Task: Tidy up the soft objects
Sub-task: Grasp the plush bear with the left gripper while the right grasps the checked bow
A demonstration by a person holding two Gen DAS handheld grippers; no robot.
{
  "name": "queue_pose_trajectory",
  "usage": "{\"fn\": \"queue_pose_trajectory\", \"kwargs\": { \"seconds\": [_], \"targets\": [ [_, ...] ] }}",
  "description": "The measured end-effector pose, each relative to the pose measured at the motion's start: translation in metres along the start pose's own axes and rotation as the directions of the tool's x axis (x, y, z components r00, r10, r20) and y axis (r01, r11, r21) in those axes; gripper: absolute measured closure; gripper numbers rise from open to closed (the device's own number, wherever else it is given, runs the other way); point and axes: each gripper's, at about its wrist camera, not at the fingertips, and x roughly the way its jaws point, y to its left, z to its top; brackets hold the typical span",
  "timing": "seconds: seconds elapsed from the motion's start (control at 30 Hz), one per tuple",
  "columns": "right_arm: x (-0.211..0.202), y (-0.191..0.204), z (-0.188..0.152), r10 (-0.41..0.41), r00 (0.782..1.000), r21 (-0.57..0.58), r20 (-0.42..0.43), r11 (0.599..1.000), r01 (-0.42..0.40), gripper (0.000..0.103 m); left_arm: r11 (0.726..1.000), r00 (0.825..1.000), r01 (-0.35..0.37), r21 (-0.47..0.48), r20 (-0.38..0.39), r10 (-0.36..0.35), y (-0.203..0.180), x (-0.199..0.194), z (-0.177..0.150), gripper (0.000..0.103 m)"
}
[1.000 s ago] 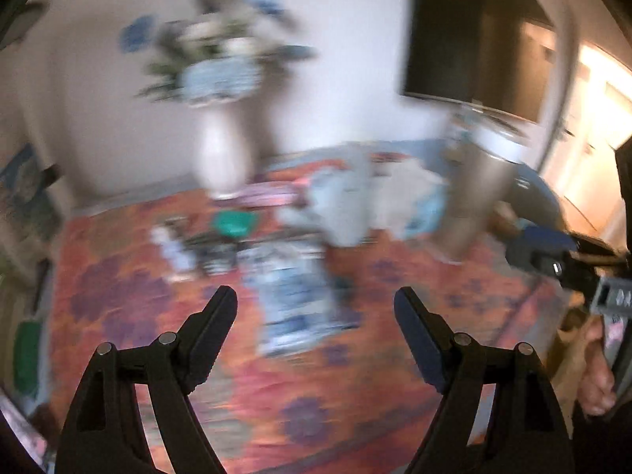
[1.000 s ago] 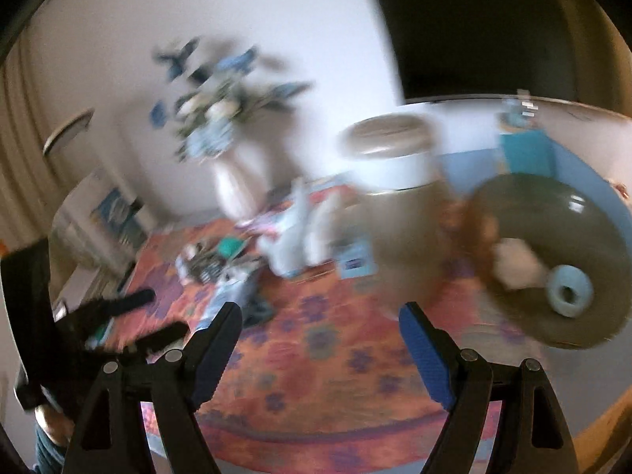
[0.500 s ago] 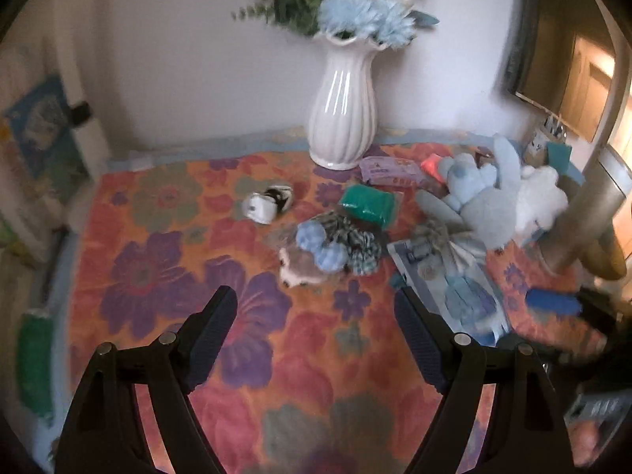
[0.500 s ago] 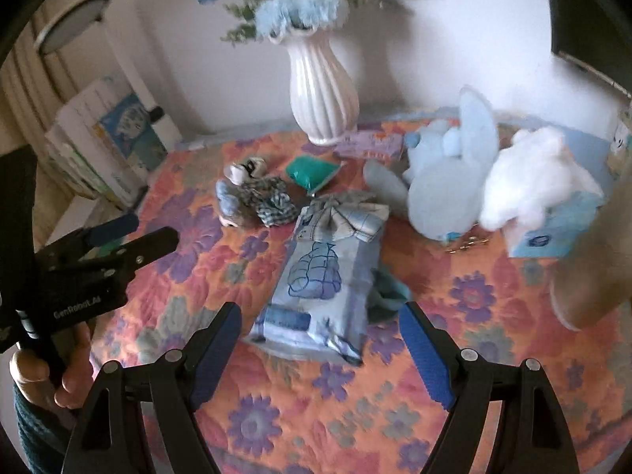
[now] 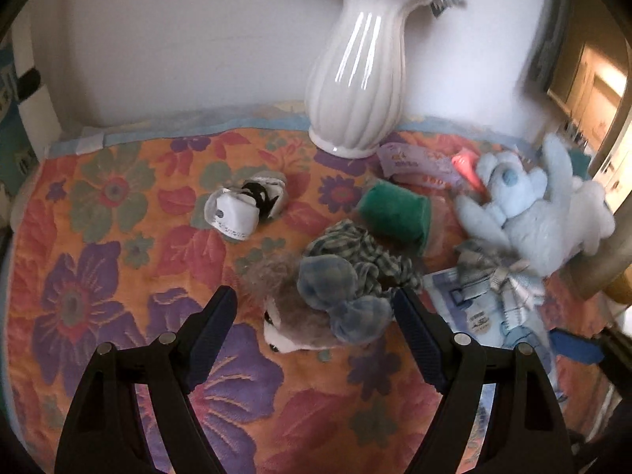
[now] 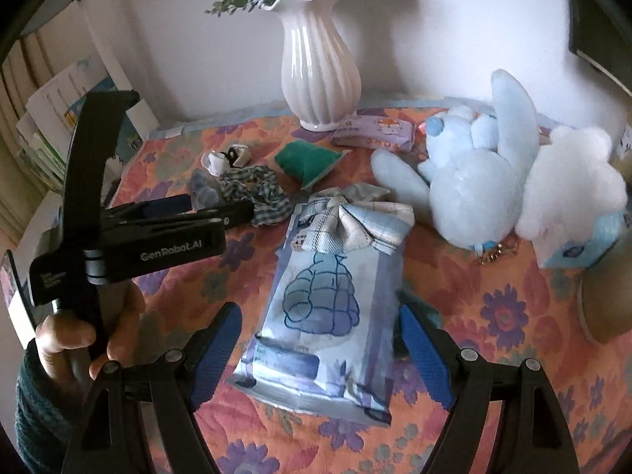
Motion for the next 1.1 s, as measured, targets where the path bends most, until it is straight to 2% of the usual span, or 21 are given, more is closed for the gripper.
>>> {"fn": "queue_pose_trajectory", "kwargs": {
  "seconds": [0.07, 0.1, 0.13, 0.2, 0.3, 0.37, 0.4, 0.43, 0.47, 0.5, 0.53, 0.6, 0.77, 0.9, 0.97, 1.03, 1.1],
  "targets": [
    [0.003, 0.003, 0.0, 0.004, 1.0, 0.002, -0.002, 1.0, -0.003, 0.022, 1.0, 1.0, 0.007, -0.014, 0.004, -0.007, 0.002, -0.001, -0.001, 0.025],
    [0.006, 0.005, 0.0, 0.007, 1.0, 0.005, -0.009, 1.0, -0.007, 0.02, 1.0, 1.0, 0.013, -0.016, 0.008, -0.013, 0.003, -0.002, -0.001, 0.03],
    [0.008, 0.006, -0.001, 0.008, 1.0, 0.007, -0.014, 1.0, -0.008, 0.015, 1.0, 1.0, 0.022, -0.018, 0.011, -0.022, 0.005, -0.002, -0.001, 0.039],
    [0.014, 0.01, -0.002, -0.005, 1.0, 0.005, -0.018, 1.0, 0.005, 0.014, 0.999, 0.999, 0.043, -0.007, 0.016, -0.043, 0.004, -0.001, 0.0, 0.057],
    [0.019, 0.016, -0.004, -0.058, 0.998, -0.022, 0.001, 0.998, 0.058, 0.016, 0.999, 0.999, 0.04, 0.011, 0.034, -0.04, 0.0, -0.003, -0.002, 0.061],
    [0.017, 0.018, -0.007, -0.087, 0.996, -0.044, 0.029, 0.995, 0.088, 0.026, 0.999, 0.997, 0.038, 0.016, 0.061, -0.039, -0.001, -0.009, -0.002, 0.061],
    [0.015, 0.018, -0.008, -0.084, 0.996, -0.05, 0.042, 0.995, 0.086, 0.037, 0.999, 0.997, 0.03, 0.011, 0.07, -0.031, -0.001, -0.012, -0.002, 0.061],
    [0.012, 0.018, -0.009, -0.102, 0.993, -0.058, 0.061, 0.993, 0.105, 0.062, 1.0, 0.997, 0.019, 0.002, 0.077, -0.019, 0.0, -0.015, -0.003, 0.061],
    [0.005, 0.018, -0.01, -0.129, 0.987, -0.077, 0.092, 0.988, 0.136, 0.07, 1.0, 0.997, 0.009, -0.007, 0.083, -0.008, 0.0, -0.019, -0.004, 0.061],
    [-0.003, 0.018, -0.01, -0.121, 0.985, -0.1, 0.12, 0.986, 0.133, 0.08, 1.0, 0.996, 0.014, -0.018, 0.088, -0.012, 0.0, -0.025, -0.007, 0.061],
    [-0.009, 0.016, -0.01, -0.105, 0.985, -0.11, 0.135, 0.987, 0.121, 0.088, 0.999, 0.995, 0.026, -0.027, 0.094, -0.023, 0.0, -0.03, -0.009, 0.061],
    [-0.027, 0.006, -0.01, -0.055, 0.986, -0.114, 0.157, 0.991, 0.073, 0.092, 0.999, 0.994, 0.026, -0.031, 0.109, -0.022, -0.004, -0.043, -0.015, 0.061],
    [-0.052, -0.029, -0.017, 0.098, 0.986, -0.071, 0.137, 0.994, -0.089, 0.092, 0.998, 0.99, 0.029, -0.054, 0.14, -0.021, -0.013, -0.076, -0.037, 0.061],
    [-0.058, -0.042, -0.025, 0.133, 0.987, -0.039, 0.095, 0.991, -0.13, 0.091, 0.993, 0.985, 0.011, -0.118, 0.17, 0.009, -0.002, -0.083, -0.055, 0.061],
    [-0.052, -0.044, -0.022, 0.157, 0.987, -0.005, 0.047, 0.988, -0.157, 0.085, 0.985, 0.983, 0.004, -0.175, 0.18, 0.028, 0.01, -0.08, -0.06, 0.061],
    [-0.043, -0.039, -0.016, 0.174, 0.985, 0.005, 0.008, 0.985, -0.174, 0.063, 0.975, 0.978, -0.039, -0.217, 0.19, 0.081, 0.02, -0.08, -0.066, 0.061],
    [-0.038, -0.026, -0.006, 0.154, 0.988, -0.044, 0.017, 0.987, -0.153, 0.057, 0.965, 0.976, -0.072, -0.251, 0.184, 0.12, 0.027, -0.079, -0.068, 0.061]
  ]
}}
